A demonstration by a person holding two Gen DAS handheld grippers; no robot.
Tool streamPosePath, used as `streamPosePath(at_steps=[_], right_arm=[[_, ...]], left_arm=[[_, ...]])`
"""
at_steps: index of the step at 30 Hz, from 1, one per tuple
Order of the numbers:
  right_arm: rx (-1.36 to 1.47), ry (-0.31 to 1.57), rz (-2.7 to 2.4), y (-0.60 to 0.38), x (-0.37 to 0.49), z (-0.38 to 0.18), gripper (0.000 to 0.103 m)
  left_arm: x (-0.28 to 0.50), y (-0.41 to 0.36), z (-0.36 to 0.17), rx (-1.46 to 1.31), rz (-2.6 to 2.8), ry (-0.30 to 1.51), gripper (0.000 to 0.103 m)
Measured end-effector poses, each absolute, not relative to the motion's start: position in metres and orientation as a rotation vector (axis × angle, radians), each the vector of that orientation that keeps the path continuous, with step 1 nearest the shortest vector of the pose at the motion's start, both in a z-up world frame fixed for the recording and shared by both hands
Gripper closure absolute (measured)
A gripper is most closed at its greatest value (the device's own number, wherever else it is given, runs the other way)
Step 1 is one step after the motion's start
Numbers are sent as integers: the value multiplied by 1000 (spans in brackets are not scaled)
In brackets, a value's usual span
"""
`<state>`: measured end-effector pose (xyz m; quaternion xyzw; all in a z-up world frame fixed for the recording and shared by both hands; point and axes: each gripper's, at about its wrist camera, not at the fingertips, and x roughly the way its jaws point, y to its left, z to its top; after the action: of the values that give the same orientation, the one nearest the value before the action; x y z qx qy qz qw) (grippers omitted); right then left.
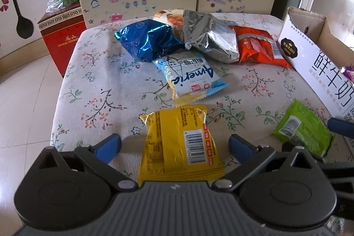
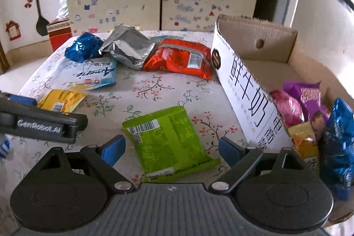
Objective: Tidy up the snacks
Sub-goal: 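Lower the right tool onto the green bag and close it while the left tool holds the yellow bag, then carry the yellow bag with the left tool while the right tool carries the green bag over the box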
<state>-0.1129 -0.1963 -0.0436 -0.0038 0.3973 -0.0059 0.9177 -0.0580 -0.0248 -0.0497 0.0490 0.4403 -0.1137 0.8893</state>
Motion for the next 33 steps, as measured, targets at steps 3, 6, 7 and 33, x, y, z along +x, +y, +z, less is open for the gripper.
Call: streamPosePath(at_steps=[3, 6, 7, 33], right_arm=[[2, 823, -11, -197, -110, -47, 8], [-10, 819, -8, -195, -108, -48, 7], [-13, 818, -5, -195, -107, -48, 7], [-34, 790, 45, -188, -125, -21, 45]], left_arm=[[-57, -25, -50, 105, -243, 918, 0], [-56, -25, -50, 103, -242, 917, 0], [-57, -25, -50, 101, -240, 915, 0], [-82, -19, -26, 78, -249, 846, 48]])
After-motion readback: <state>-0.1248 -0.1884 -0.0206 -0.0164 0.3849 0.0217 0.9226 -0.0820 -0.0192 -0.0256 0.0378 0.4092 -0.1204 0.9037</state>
